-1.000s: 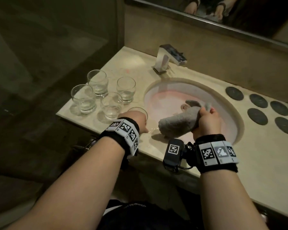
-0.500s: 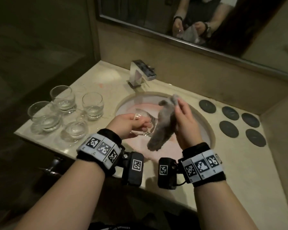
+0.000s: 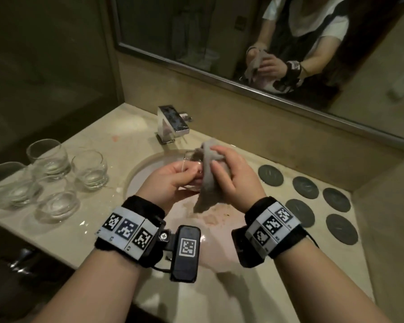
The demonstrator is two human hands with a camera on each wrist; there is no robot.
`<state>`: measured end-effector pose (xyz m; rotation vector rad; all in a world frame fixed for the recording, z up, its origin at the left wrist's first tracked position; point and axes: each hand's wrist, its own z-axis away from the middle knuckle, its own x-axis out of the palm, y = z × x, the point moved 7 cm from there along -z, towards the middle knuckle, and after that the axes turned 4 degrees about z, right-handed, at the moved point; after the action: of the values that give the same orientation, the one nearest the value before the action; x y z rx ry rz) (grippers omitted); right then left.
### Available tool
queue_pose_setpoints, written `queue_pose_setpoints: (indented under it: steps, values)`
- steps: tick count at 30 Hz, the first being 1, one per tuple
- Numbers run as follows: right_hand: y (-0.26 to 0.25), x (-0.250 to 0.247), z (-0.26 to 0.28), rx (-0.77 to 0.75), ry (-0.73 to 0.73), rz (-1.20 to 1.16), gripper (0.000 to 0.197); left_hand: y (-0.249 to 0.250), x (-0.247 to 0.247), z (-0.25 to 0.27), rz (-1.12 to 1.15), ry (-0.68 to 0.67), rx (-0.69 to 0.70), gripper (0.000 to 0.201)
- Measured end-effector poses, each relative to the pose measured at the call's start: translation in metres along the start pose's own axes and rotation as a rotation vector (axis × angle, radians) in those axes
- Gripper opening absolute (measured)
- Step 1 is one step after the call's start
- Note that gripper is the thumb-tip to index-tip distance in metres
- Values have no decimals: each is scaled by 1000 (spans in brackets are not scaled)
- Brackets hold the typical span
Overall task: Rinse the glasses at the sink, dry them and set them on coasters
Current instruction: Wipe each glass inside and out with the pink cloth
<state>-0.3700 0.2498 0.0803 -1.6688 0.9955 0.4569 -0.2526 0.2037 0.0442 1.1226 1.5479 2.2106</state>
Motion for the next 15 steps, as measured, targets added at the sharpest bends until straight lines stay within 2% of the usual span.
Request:
queue_pose_setpoints:
  steps: [3, 5, 7, 8, 9, 11, 12, 13, 15]
  values:
    - [18, -1, -10, 326, 69, -402, 22, 3, 0, -13, 94, 1, 10, 30]
    - [22, 9, -13, 453, 78, -598, 28, 5, -1, -21, 137, -8, 17, 36]
    - [21, 16, -17, 501, 127, -717, 32, 7, -4, -29, 236, -5, 9, 36]
    - [19, 17, -20, 487, 157, -713, 34, 8, -7, -33, 299, -1, 5, 34]
    - [20, 17, -23, 448, 173, -614, 43, 8, -9, -38, 363, -2, -5, 35]
    - [20, 13, -29, 294, 182, -289, 79, 8, -11, -47, 423, -54, -50, 36]
    - [20, 11, -32, 224, 175, -149, 90, 8, -12, -51, 426, -83, -75, 33]
    - [22, 8, -35, 169, 170, -62, 91, 7, -15, -55, 416, -90, -94, 30]
    - [23, 5, -41, 81, 150, -61, 72, 7, -19, -61, 400, -102, -108, 28]
